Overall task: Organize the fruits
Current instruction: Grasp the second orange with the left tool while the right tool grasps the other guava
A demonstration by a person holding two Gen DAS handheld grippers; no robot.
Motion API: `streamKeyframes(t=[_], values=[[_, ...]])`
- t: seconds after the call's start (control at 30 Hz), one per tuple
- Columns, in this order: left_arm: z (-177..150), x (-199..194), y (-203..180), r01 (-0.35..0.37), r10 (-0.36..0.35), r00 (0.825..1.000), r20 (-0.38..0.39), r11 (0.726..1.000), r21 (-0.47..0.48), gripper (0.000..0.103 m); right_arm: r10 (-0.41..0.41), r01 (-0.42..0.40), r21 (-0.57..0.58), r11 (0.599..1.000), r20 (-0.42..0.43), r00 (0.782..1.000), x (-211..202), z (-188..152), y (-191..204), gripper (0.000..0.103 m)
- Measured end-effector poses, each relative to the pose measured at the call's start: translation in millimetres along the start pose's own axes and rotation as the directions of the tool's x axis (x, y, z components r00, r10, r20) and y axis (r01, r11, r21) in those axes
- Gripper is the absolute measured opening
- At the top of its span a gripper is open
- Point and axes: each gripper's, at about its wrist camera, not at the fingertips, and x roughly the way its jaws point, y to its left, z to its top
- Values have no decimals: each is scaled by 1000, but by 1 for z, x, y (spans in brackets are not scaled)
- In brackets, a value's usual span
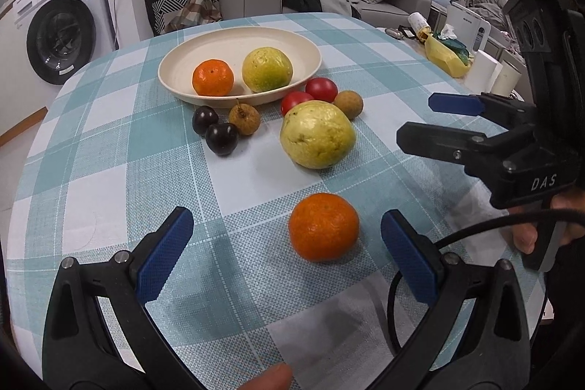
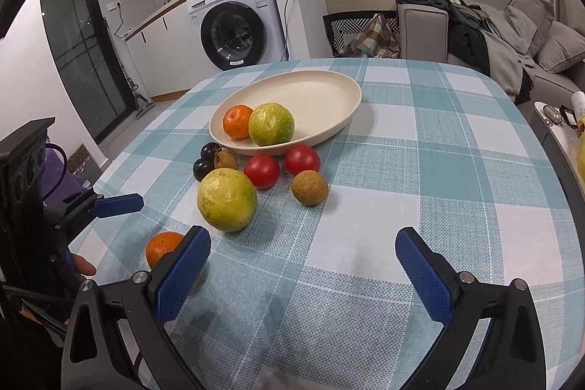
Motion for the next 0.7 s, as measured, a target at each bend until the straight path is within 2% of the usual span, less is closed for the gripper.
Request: streamKeyframes(t=[0.2,0.3,0.37,0.5,0.53,0.57,0.6,0.7], values=[[-2,4,2,25,-25,999,-20,1000,0,100,0,0,0,1000,-10,1000,3,-1,0,103],[-3,6,1,53,-52,998,-30,999,9,89,4,-4,2,1000,-19,1000,5,-1,1,103],[-4,7,0,71,-70,997,-39,997,13,76,5,-5,1,1000,-21,1000,6,-1,1,103],[-4,8,-4,102,-100,994,-45,994,28,58,6,-6,1,1000,-24,1000,6,-2,1,103],[-4,7,-4,115,-114,993,-41,993,30,48,7,-7,2,1000,-24,1000,7,-2,0,103],[-4,5,-4,134,-133,991,-35,990,32,41,7,-7,1,1000,-24,1000,7,-2,0,103],[-4,4,-4,147,-146,989,-30,989,34,37,5,-5,0,1000,-24,1000,7,-2,0,103],[-4,3,-4,152,-152,988,-19,988,31,37,6,-6,3,1000,-28,1000,8,-1,0,103]])
